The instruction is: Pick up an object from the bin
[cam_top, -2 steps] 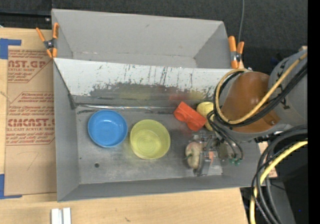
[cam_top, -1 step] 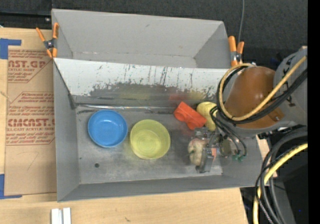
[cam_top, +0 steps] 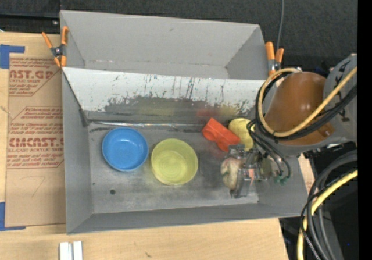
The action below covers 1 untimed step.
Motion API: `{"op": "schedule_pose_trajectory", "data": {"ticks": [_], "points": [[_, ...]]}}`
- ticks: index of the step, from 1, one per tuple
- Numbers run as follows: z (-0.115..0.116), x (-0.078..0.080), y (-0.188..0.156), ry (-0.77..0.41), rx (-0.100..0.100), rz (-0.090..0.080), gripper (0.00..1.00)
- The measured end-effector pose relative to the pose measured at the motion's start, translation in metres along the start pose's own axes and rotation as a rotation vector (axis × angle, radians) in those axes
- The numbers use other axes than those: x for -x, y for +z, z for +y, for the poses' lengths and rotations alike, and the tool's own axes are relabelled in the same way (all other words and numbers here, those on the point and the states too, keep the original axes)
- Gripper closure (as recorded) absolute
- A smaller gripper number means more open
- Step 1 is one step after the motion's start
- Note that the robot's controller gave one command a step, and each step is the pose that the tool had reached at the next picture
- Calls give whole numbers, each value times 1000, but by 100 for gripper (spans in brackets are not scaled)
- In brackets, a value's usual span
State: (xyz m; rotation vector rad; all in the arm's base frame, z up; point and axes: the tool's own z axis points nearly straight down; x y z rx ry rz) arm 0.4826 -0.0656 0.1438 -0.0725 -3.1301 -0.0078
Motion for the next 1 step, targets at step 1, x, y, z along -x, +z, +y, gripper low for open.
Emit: {"op": "schedule_pose_trajectory", "data": {"ticks": [1], "points": [[0,1,-18,0,0,-4,100]]}}
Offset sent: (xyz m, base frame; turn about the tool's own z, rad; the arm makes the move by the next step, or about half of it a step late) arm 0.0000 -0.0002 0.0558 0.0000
